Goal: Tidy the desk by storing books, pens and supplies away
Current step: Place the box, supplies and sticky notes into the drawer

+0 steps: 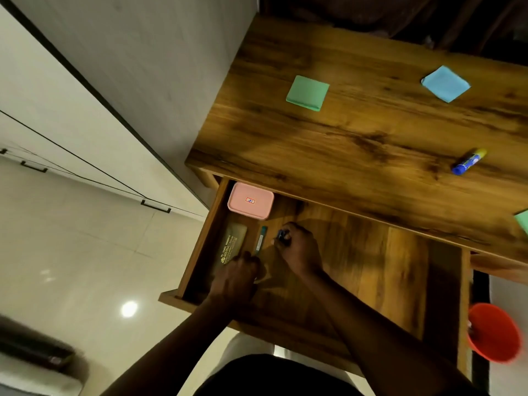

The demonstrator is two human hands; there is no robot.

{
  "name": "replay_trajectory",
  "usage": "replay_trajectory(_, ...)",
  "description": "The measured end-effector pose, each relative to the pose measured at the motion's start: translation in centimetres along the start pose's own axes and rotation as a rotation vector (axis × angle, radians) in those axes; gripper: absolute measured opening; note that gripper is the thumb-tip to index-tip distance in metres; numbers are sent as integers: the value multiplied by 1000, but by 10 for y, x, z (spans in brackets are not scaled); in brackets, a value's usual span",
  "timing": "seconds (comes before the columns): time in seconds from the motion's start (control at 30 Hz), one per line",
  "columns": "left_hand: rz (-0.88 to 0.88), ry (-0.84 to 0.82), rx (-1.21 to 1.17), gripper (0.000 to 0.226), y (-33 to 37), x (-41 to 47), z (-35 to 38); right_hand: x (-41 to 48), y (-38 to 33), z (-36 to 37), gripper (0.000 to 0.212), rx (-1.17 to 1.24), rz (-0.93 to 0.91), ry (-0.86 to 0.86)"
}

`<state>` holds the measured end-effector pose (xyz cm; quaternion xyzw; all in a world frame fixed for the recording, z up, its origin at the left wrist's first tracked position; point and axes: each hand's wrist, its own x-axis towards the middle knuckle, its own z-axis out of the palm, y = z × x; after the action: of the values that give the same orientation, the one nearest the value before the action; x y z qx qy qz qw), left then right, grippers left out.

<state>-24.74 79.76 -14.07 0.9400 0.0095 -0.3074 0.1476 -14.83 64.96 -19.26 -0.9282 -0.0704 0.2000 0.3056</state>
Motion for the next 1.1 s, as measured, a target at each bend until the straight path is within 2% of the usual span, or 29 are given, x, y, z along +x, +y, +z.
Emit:
replay_trajectory(0.23, 79, 147, 58, 42, 21, 0, -26, -16, 5, -18, 46, 132, 5, -26)
replay_trajectory(0.4, 169, 299, 16, 48, 52, 17, -52, -33, 24, -47, 28, 168, 56, 60)
replay_trajectory(0.57, 207, 398, 53, 51, 101, 48, -85, -51, 44, -95, 23, 231, 31, 182)
replay_trajectory(0.77, 302, 443, 29, 31, 172, 82, -124, -64, 68, -152, 11, 312, 75, 324)
replay_trajectory(0.93, 327, 448, 58, 42, 224, 121, -139, -69, 96, -192, 11, 384, 86, 411)
replay_trajectory(1.1, 328, 507, -34, 44, 281, 167, -140, -75, 131, -222, 10, 411, 40, 499)
